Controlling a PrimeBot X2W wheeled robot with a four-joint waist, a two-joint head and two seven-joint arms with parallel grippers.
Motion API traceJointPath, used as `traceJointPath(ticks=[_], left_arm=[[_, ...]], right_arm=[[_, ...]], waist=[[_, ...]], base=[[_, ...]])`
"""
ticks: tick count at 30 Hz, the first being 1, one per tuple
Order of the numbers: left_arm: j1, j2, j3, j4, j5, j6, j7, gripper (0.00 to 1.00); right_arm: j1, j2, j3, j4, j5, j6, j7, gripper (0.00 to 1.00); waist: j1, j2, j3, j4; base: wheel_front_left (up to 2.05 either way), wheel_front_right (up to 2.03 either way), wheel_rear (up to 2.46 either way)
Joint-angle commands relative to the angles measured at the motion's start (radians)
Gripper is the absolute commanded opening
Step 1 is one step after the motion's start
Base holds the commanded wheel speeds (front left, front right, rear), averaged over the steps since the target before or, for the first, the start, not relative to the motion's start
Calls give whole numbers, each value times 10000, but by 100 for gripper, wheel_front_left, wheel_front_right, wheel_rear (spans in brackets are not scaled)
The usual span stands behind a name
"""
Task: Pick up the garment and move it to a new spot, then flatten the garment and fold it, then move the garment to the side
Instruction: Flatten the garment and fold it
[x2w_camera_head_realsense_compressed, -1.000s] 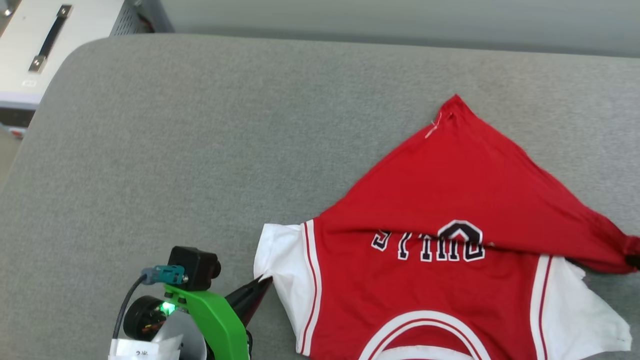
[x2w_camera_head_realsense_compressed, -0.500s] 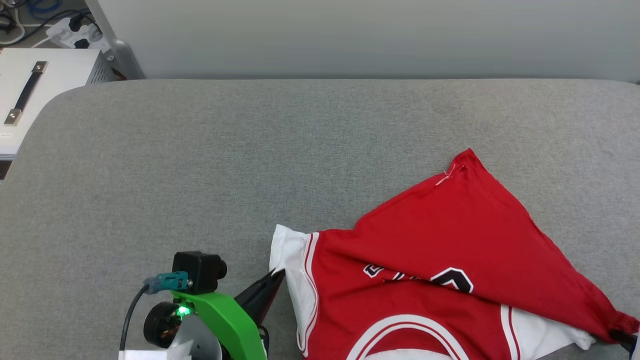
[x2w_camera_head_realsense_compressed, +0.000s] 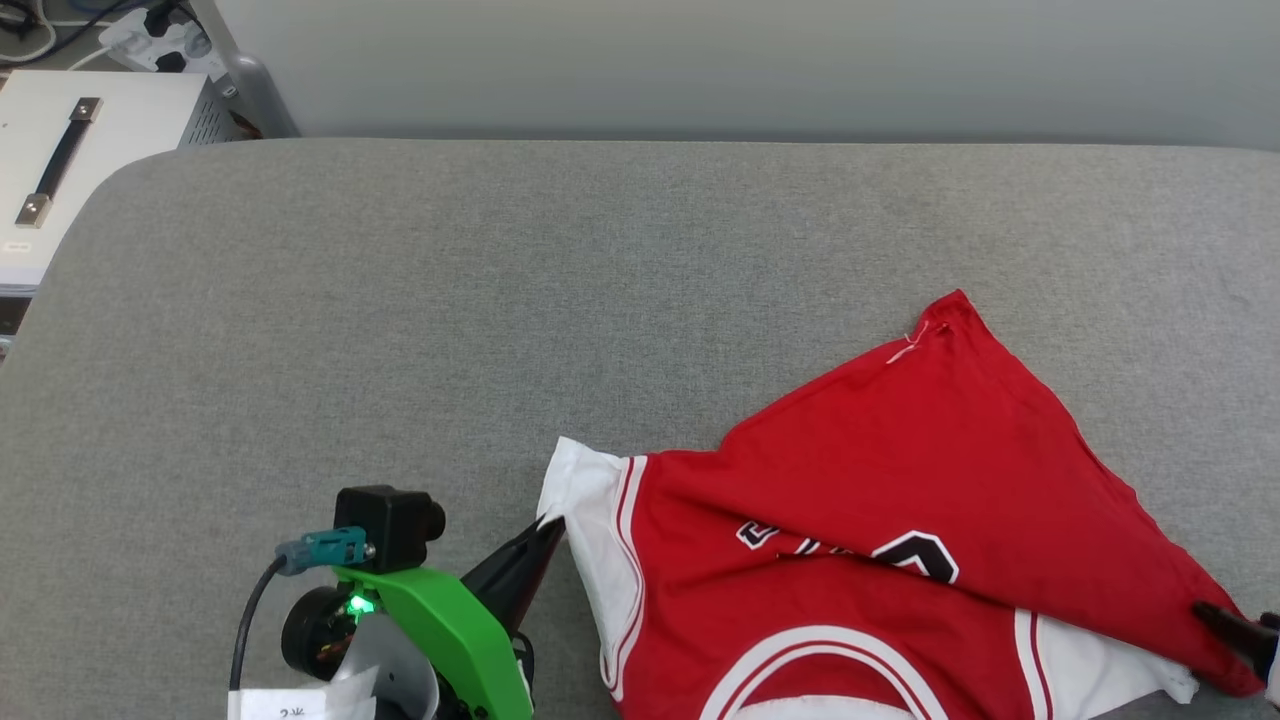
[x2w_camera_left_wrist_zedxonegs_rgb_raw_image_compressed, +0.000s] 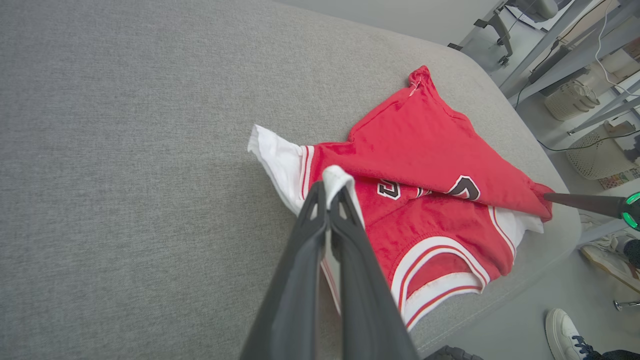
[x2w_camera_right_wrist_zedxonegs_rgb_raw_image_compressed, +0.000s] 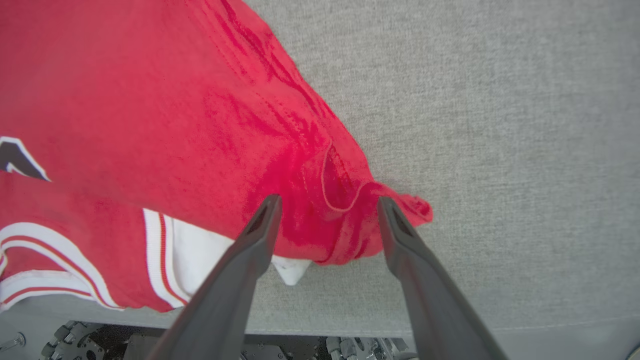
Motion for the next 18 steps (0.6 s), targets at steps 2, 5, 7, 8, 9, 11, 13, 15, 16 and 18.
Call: traceJointPath(ticks=[2,5,7,8,9,11,13,15,16,18], left_arm=[[-192,30,-12,-94,150,54,19,0],[-279,41,-25,-248,247,92,15,0],[-377,27,-47,-376,302,92,30,0],[-438,14,-58,-452,329,85,36,0],[-491,2,-68,-514,348,75,39,0],[-608,-29,-91,-600,388,44,45,0],[-722,-65,-114,-629,431,17,41,0],[-836,-122,-142,-626,467,-12,28,0],[-894,-158,-163,-623,485,-32,21,0],[-995,-223,-200,-599,511,-73,2,0]], right_arm=[[-467,-211,137,-450,123,-7,157,100],[-943,-453,393,-1015,206,-7,395,100],[-1397,-560,637,-1337,248,-7,623,100],[-1684,-589,788,-1462,268,-7,763,100],[-1959,-596,918,-1533,277,-7,909,100],[-2582,-620,1239,-1575,225,-7,1213,100],[-3214,-675,1595,-1482,97,-7,1452,100],[-3925,-681,1920,-1188,-53,-7,1697,100],[-4256,-712,2069,-1007,-151,-7,1809,100],[-4792,-781,2317,-657,-322,-7,1968,100]], waist=[[1,-1,91,117],[1,-1,287,274],[1,-1,462,402],[1,-1,579,474],[1,-1,685,538],[1,-1,912,703],[1,-1,1147,876],[1,-1,1402,1075],[1,-1,1540,1190],[1,-1,1769,1392]], base=[[0,0,0],[0,0,0],[0,0,0],[0,0,0],[0,0,0],[0,0,0],[0,0,0],[0,0,0],[0,0,0],[0,0,0]])
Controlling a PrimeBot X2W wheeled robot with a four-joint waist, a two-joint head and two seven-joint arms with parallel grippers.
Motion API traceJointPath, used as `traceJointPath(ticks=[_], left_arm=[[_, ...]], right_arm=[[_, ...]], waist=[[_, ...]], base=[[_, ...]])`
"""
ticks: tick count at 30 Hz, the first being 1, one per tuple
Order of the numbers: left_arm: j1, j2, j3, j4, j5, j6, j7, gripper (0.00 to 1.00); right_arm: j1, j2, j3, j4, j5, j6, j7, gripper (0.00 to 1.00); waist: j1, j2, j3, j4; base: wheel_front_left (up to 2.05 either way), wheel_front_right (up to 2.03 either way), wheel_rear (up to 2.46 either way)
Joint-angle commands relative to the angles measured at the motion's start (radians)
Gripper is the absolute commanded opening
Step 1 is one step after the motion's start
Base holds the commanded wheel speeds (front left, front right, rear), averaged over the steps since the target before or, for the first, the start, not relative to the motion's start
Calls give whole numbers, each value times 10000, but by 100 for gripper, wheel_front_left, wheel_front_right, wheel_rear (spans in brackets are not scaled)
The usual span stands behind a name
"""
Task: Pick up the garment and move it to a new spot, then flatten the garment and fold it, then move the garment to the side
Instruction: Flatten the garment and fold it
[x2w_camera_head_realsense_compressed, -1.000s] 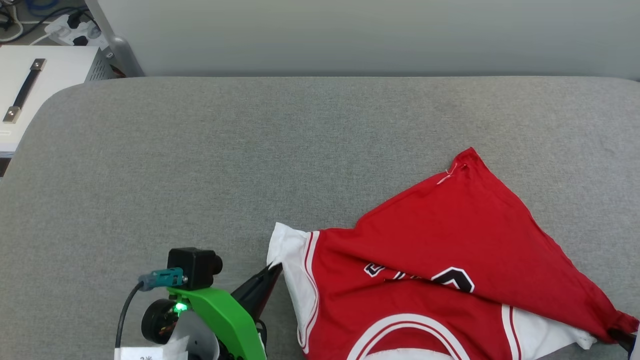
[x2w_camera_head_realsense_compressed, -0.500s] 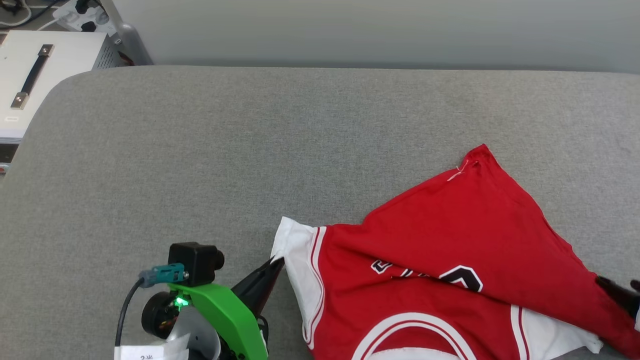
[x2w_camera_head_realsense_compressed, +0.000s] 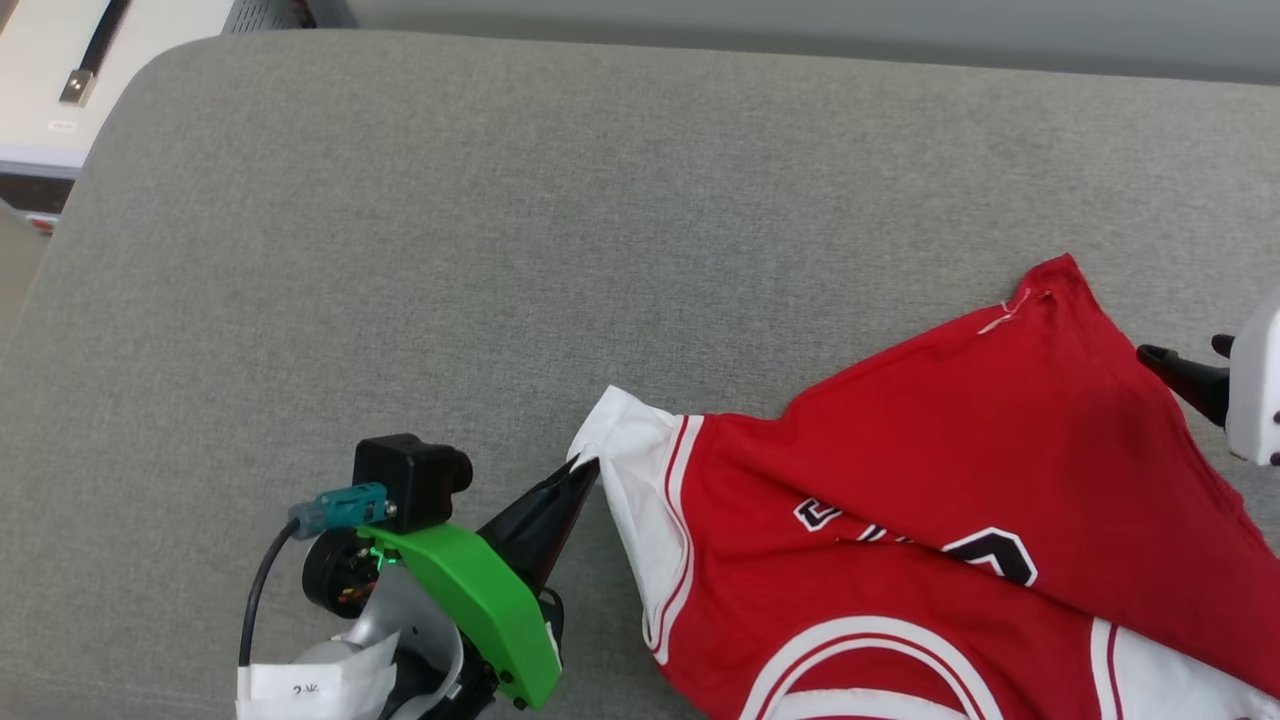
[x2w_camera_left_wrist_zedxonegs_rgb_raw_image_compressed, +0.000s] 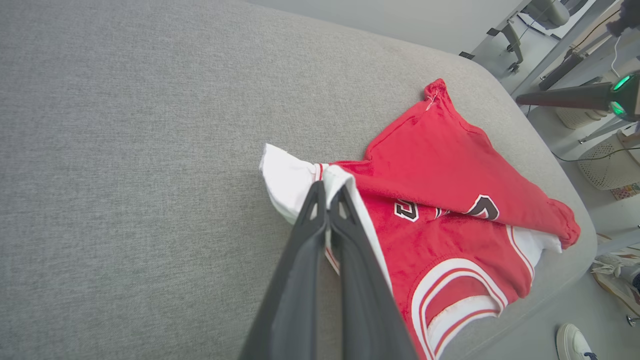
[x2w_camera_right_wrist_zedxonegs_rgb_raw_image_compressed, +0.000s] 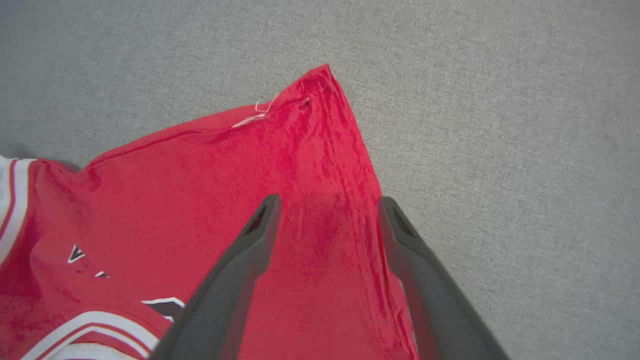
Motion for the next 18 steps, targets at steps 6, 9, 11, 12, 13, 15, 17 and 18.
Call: traceJointPath(ticks=[6,9,11,12,13,15,17,18], left_arm=[[-430,-223,-77,94,149,-192,-141,0],[-544,-316,-121,185,172,-273,-209,0],[-620,-384,-158,241,189,-313,-241,0],[-644,-412,-169,260,190,-324,-255,0],[-673,-445,-184,280,192,-343,-273,0],[-714,-489,-207,325,196,-374,-306,0],[-757,-529,-233,368,204,-409,-334,0],[-774,-547,-242,385,202,-420,-342,0]], right_arm=[[-1264,-281,556,1153,-491,-7,224,100],[-1657,-432,727,1669,-680,-7,134,100],[-1855,-588,888,1973,-825,-7,32,100],[-1922,-639,941,2096,-869,-7,-9,100],[-2001,-706,1012,2252,-903,-7,-43,100],[-2131,-800,1131,2490,-939,-7,-126,100],[-2234,-882,1281,2682,-954,-7,-193,100],[-2270,-916,1352,2755,-951,-7,-217,100]], waist=[[0,-1,1094,1047],[0,-1,1334,1286],[0,-1,1484,1440],[0,-1,1538,1493],[0,-1,1600,1555],[0,-1,1701,1651],[0,-1,1790,1734],[0,-1,1827,1768]], base=[[0,0,0],[0,0,0],[0,0,0],[0,0,0],[0,0,0],[0,0,0],[0,0,0],[0,0,0]])
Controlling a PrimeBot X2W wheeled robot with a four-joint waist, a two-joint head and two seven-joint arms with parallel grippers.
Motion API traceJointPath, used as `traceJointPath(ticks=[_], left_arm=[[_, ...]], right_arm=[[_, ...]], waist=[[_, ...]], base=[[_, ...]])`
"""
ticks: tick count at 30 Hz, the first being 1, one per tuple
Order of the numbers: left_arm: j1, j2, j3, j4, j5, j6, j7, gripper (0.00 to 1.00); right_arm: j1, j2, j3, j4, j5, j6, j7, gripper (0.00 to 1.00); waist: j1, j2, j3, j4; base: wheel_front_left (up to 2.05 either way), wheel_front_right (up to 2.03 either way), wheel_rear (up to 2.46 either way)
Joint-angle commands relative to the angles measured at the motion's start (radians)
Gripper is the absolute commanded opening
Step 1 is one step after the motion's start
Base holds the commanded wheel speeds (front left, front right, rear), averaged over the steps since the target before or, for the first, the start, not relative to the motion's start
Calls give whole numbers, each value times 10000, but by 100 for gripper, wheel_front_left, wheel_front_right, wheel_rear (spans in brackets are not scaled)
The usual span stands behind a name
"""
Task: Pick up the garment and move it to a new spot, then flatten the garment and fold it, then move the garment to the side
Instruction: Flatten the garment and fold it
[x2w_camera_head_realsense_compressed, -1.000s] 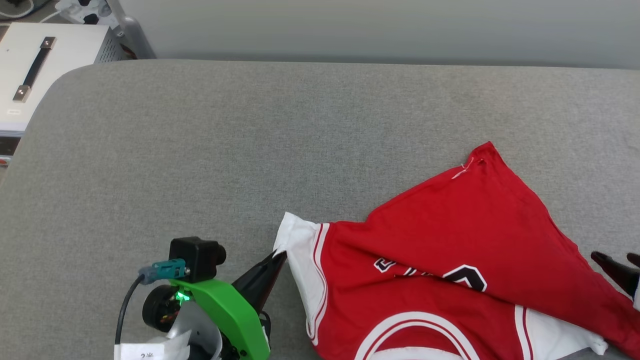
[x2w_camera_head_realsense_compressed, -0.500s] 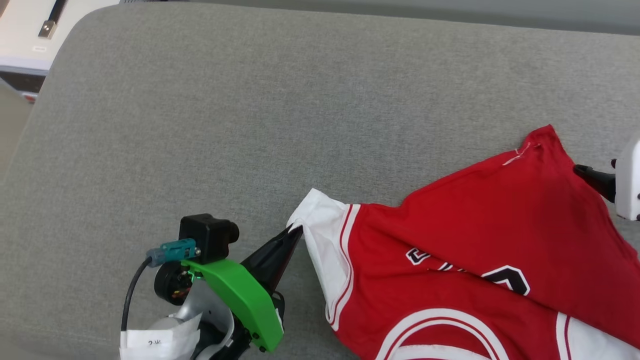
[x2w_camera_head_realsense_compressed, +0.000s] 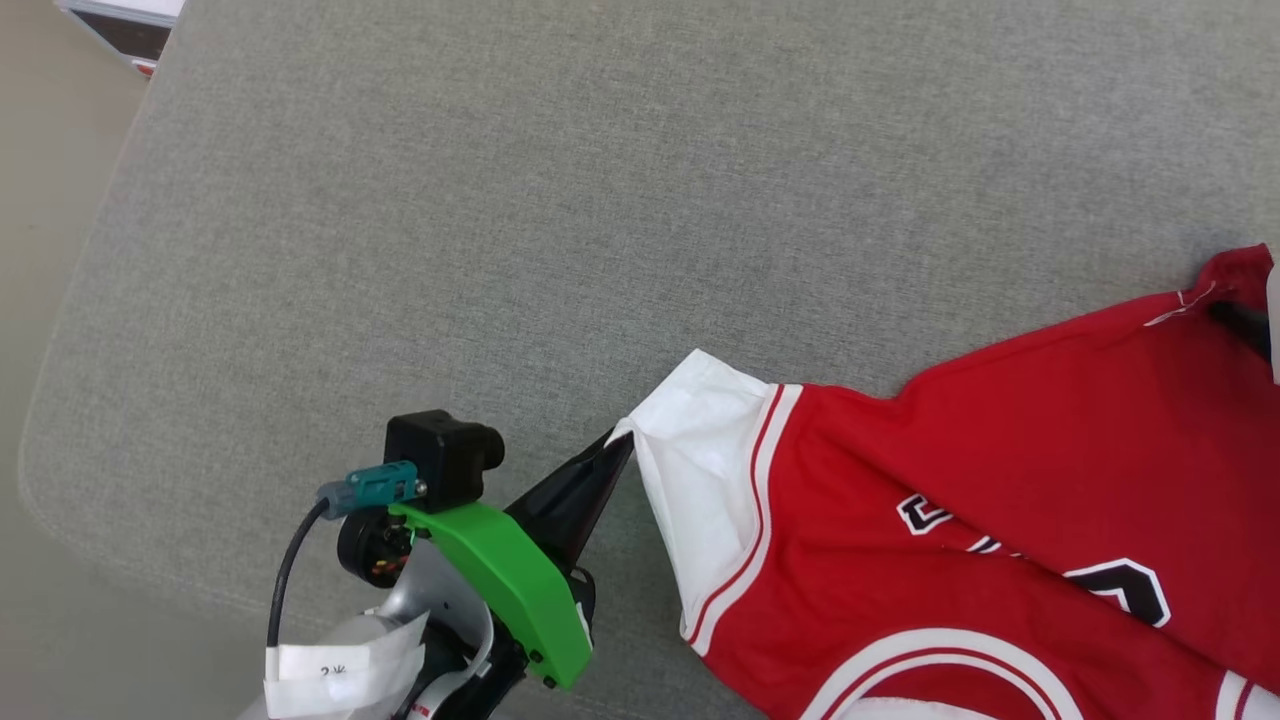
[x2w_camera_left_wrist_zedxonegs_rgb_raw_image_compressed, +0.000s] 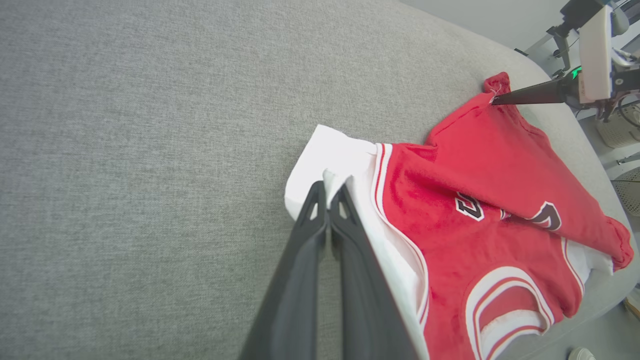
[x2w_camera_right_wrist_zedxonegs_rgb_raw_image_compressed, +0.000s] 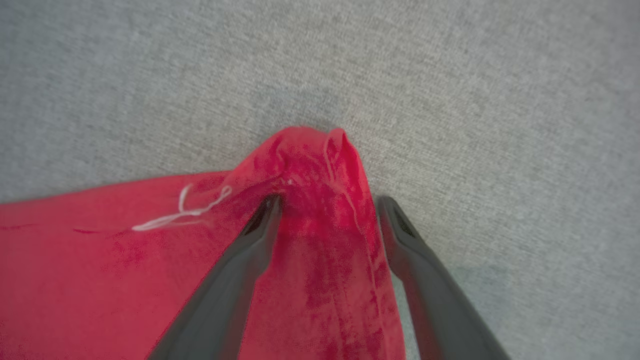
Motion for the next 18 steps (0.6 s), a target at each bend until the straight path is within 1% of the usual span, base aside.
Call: traceJointPath(ticks=[1,7,8,9,10,12,18], left_arm=[[-215,-71,-1,33,96,-78,-89,0],[-285,-120,-38,152,97,-135,-139,0],[-297,-129,-42,169,92,-142,-143,0],[-313,-138,-42,192,87,-146,-148,0],[-324,-144,-42,212,83,-149,-152,0],[-340,-152,-45,257,77,-153,-159,0],[-292,-55,-24,389,37,-117,-127,0]], right_arm=[[-159,-62,160,130,-57,-7,-68,100],[-147,-195,734,478,197,-7,-6,100],[-124,-223,816,512,262,-7,28,62],[-95,-255,906,533,322,-7,36,32],[-69,-275,972,544,368,-7,22,0],[-25,-294,1058,588,470,-7,-61,0],[-166,-77,1032,954,649,-7,-1022,0]], waist=[[0,0,287,285],[0,0,411,414],[0,0,416,427],[0,0,416,438],[0,0,410,443],[0,0,375,443],[0,0,-78,216]], base=[[0,0,0],[0,0,0],[0,0,0],[0,0,0],[0,0,0],[0,0,0],[0,0,0]])
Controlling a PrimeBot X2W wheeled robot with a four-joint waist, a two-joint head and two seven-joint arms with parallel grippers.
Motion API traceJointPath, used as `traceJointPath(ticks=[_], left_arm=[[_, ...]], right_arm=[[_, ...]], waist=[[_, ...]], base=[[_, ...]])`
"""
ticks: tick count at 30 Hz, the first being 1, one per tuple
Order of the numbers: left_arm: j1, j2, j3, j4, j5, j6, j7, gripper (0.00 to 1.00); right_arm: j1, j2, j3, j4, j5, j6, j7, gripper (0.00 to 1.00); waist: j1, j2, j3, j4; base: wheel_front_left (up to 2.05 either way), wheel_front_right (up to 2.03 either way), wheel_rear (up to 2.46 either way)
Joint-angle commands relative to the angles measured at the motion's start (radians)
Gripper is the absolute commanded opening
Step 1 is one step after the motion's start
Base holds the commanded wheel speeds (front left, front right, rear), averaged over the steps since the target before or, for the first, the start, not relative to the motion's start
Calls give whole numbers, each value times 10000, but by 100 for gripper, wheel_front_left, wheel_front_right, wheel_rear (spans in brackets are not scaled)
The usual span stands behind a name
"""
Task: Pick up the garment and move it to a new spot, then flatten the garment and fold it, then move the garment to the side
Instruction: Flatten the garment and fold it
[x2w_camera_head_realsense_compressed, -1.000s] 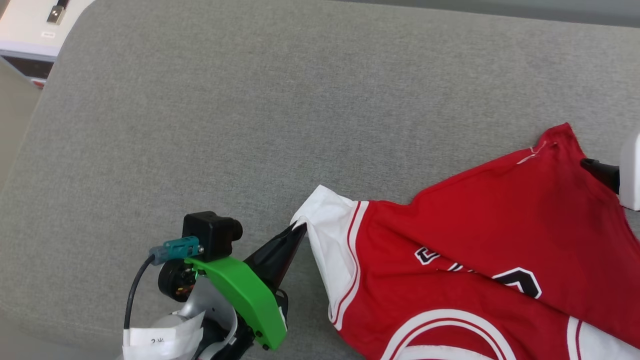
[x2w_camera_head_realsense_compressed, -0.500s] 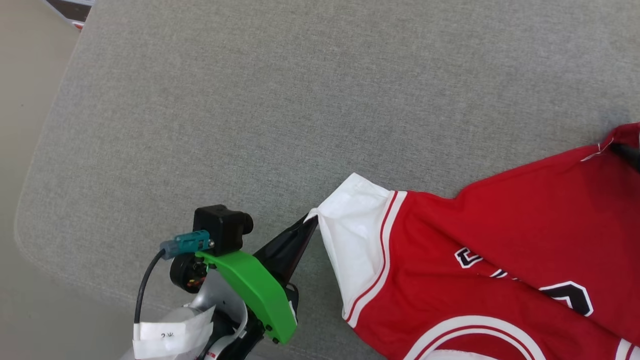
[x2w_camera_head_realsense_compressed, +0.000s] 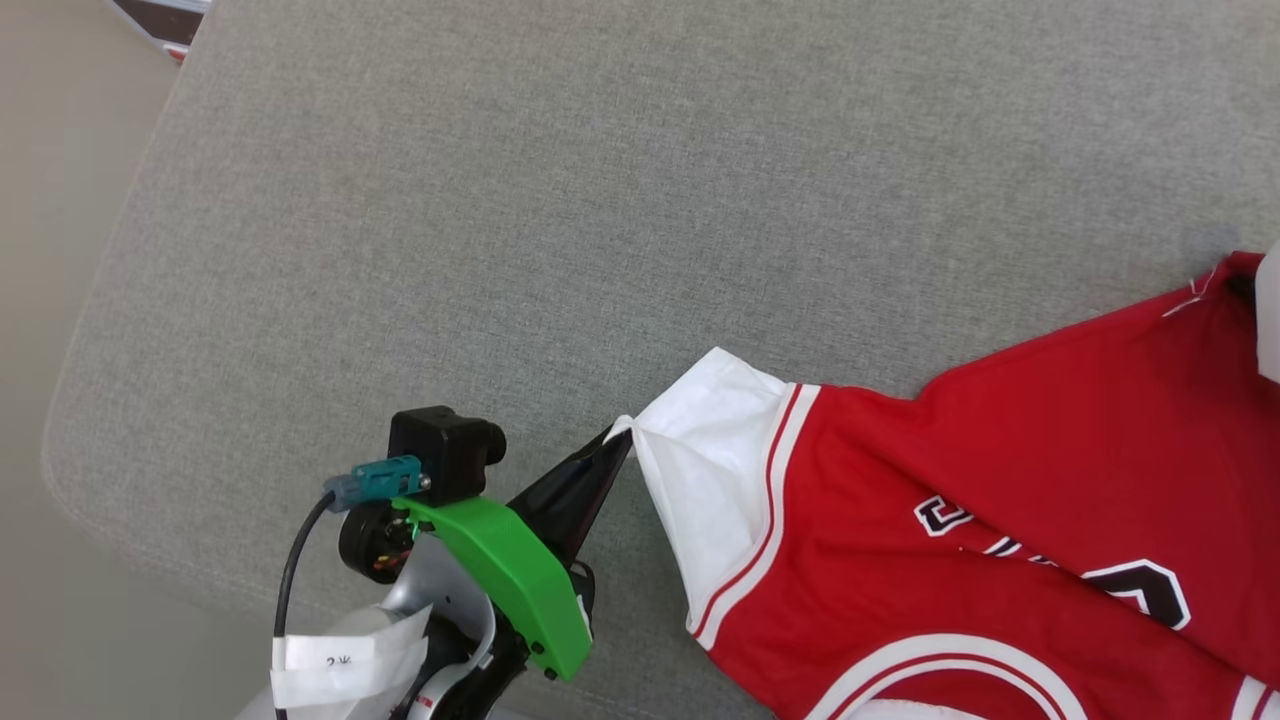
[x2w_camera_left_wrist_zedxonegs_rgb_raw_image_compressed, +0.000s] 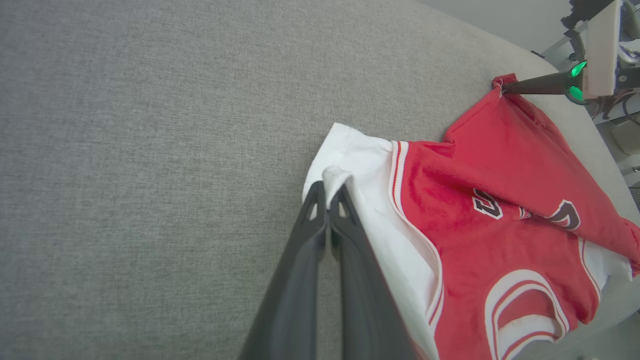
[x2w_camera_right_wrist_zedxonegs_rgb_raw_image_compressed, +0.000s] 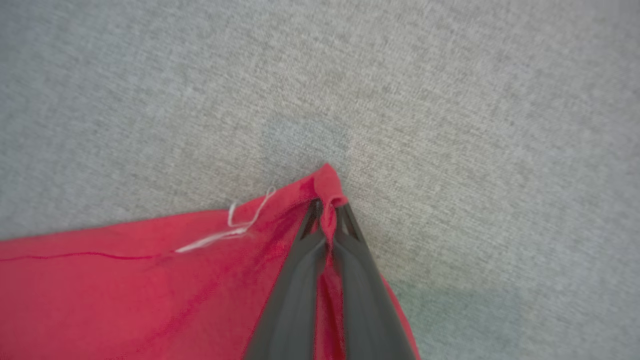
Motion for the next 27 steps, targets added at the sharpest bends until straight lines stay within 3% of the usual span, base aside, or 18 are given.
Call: traceJointPath(ticks=[1,18,27], left_arm=[[-129,61,35,26,29,-37,-44,0],[-182,693,482,-357,77,122,-48,0],[-958,1008,1373,-832,137,354,-277,0]], right_arm=[[137,214,141,241,128,4,-173,0],[-8,275,190,617,800,4,-3330,0],[37,75,-49,153,1110,4,-4125,0]], waist=[[0,0,-262,-173],[0,0,-2318,-1482],[0,0,-3181,-2163]], base=[[0,0,0],[0,0,0],[0,0,0]])
